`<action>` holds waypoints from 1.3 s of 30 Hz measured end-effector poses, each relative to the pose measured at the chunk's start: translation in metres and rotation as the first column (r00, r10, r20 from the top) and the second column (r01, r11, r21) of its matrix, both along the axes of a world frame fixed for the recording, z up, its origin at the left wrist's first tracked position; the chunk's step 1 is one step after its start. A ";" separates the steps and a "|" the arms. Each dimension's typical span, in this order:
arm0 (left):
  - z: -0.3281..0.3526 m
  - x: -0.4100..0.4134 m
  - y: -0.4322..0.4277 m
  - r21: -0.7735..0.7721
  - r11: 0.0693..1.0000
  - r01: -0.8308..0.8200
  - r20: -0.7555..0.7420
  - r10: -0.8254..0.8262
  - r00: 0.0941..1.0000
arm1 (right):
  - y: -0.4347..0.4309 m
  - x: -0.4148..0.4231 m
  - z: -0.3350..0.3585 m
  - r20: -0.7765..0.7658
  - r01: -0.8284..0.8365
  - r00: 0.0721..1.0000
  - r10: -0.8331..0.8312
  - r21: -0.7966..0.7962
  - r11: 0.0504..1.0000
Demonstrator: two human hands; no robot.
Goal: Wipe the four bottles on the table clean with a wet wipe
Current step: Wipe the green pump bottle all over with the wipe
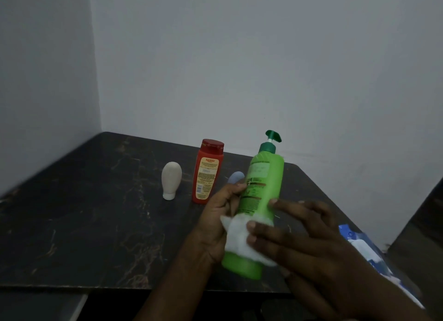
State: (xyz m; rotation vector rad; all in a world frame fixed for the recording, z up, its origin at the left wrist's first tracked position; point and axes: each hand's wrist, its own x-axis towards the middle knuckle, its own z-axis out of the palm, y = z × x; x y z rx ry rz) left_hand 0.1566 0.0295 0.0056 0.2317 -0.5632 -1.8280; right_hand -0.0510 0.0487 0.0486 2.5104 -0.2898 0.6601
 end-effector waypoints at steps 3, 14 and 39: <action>-0.005 -0.008 0.001 -0.023 0.999 -0.043 0.052 0.044 0.998 | -0.020 -0.001 0.015 0.107 0.188 0.976 -0.187 0.007 0.982; -0.001 -0.005 0.010 -0.140 0.974 0.178 0.149 -0.156 0.976 | -0.052 0.011 0.036 0.214 0.385 0.880 -0.424 0.201 0.901; -0.001 -0.020 0.007 -0.294 0.951 0.099 0.257 -0.021 0.966 | -0.050 0.017 0.047 0.048 0.483 0.874 -0.483 0.021 0.876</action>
